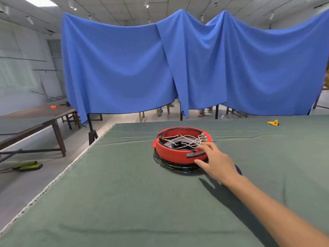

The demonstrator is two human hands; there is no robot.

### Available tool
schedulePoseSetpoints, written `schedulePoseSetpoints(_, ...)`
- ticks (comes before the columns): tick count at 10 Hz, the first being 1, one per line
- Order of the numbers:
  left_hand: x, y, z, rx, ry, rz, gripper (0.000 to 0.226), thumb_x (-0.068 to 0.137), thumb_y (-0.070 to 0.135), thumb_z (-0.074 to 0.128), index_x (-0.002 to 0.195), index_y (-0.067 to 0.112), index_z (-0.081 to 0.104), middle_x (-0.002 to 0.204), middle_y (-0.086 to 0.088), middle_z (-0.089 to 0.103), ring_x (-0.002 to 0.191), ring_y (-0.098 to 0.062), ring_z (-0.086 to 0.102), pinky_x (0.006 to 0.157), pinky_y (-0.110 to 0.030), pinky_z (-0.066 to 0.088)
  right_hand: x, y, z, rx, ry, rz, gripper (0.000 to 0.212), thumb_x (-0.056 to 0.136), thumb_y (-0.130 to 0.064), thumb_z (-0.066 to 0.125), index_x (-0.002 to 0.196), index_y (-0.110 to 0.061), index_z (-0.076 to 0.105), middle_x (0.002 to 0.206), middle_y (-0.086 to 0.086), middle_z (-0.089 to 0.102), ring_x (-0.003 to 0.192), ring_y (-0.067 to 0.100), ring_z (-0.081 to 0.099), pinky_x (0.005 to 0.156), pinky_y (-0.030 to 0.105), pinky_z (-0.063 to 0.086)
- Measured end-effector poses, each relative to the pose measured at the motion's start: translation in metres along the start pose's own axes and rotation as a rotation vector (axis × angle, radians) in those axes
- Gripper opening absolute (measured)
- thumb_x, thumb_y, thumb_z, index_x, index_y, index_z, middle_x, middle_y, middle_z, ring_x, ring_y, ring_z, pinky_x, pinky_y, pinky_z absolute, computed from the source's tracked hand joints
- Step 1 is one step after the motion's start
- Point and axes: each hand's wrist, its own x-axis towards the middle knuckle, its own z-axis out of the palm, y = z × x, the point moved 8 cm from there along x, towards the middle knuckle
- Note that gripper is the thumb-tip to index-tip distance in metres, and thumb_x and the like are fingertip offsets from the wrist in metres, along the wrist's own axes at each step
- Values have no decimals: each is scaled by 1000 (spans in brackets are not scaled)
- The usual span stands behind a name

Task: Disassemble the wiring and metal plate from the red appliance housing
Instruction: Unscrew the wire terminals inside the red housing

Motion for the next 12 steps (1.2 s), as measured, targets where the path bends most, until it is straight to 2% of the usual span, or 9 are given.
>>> schedulePoseSetpoints(1,98,57,-7,-66,-140,67,30,76,58,40,92,38,55,100,23,63,81,-4,60,82,-29,49,11,7,4,11,67,-23,42,90,-47,56,126,-28,47,134,-12,40,93,15,61,72,28,47)
schedulePoseSetpoints(2,179,54,-33,-57,279,12,8,85,32,57,92,34,60,83,22,62,73,-2,57,70,-30,47,15,12,8,68,121,-75,35,86,-47,61,115,-29,52,124,-12,43,83,15,61,65,28,49)
schedulePoseSetpoints(3,238,60,-26,74,411,71,18,84,19,59,101,22,62,94,13,62,92,-11,55,74,-27,42,14,16,8,119,157,-71,36,83,-45,65,113,-29,54,119,-13,44,84,14,59,64,29,51)
schedulePoseSetpoints(4,264,65,-6,98,427,162,16,82,24,57,92,14,66,91,3,65,91,-19,56,76,-31,46,10,12,6,130,168,-91,36,83,-42,65,114,-29,54,119,-14,44,84,6,56,60,18,45)
schedulePoseSetpoints(6,273,67,32,129,334,301,26,84,39,56,88,16,67,86,4,65,86,-19,58,78,-34,46,8,29,-12,153,286,25,32,82,-22,60,112,-30,56,114,-18,44,91,6,53,62,27,42)
schedulePoseSetpoints(8,268,64,35,221,408,340,21,79,36,62,87,17,68,81,5,69,75,-20,62,74,-30,38,0,93,-1,-239,-62,526,43,84,-38,54,123,-23,43,125,2,45,117,25,42,84,36,42)
schedulePoseSetpoints(9,268,64,35,212,387,314,19,80,35,65,89,17,69,82,5,70,76,-21,63,72,-34,47,-4,105,3,-231,-171,591,27,86,-40,45,105,-22,39,99,4,61,91,28,62,70,31,44)
schedulePoseSetpoints(10,266,64,35,250,385,232,16,79,31,72,86,17,69,78,3,69,73,-22,63,67,-35,48,2,110,8,-14,-134,555,17,87,-29,45,103,-30,38,68,1,62,62,26,62,60,30,48)
schedulePoseSetpoints(12,257,66,33,272,437,167,17,71,24,79,80,16,68,73,2,67,69,-22,62,64,-35,48,7,93,14,1255,76,632,35,96,1,33,87,-9,65,86,25,64,59,32,68,46,31,55)
